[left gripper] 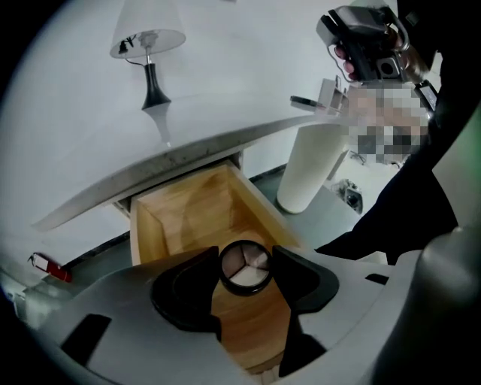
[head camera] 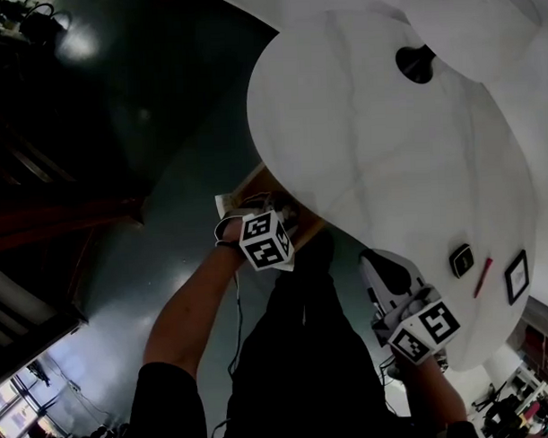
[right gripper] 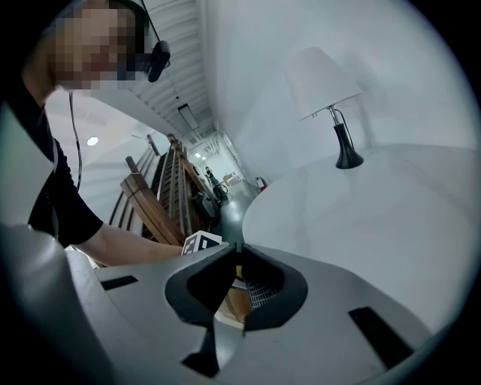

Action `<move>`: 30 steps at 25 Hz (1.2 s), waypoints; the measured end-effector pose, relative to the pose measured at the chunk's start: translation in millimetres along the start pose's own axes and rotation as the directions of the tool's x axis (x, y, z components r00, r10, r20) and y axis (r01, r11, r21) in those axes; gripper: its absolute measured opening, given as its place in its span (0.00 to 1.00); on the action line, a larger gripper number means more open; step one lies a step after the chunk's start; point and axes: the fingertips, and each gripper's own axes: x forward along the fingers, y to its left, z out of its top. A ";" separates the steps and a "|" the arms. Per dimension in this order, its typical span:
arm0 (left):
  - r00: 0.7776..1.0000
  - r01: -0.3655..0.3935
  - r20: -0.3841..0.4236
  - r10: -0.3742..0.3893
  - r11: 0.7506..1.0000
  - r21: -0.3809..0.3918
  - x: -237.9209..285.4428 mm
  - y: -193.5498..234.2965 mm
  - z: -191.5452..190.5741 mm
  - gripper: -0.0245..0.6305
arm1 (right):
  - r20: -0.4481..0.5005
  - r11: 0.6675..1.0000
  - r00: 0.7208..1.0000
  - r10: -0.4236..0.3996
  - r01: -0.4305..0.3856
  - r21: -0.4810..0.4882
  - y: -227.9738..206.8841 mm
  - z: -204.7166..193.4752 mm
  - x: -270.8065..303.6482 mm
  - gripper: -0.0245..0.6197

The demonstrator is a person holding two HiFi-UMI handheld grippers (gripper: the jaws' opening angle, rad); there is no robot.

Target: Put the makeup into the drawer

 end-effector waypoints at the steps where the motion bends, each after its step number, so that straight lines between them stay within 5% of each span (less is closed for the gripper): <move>1: 1.000 0.010 -0.005 -0.010 1.000 0.016 3.3 -1.4 0.1 0.39 | 0.000 1.000 1.000 -0.003 0.003 0.003 -0.5 -1.4 -1.6 0.07; 12: 0.995 0.096 -0.053 -0.089 0.984 0.149 30.8 -9.1 -5.0 0.39 | 0.000 0.999 0.999 -0.032 0.032 0.021 -3.2 -7.4 -6.9 0.07; 18: 0.984 0.146 -0.141 -0.110 0.951 0.273 45.8 -14.4 -19.0 0.39 | 0.010 0.999 1.000 -0.028 0.028 0.015 -1.1 -6.5 -3.0 0.07; 30: 0.968 0.195 -0.222 -0.114 0.899 0.393 79.2 -11.9 -34.8 0.40 | 0.000 0.998 0.998 -0.058 0.058 0.031 -7.2 -17.7 -4.7 0.07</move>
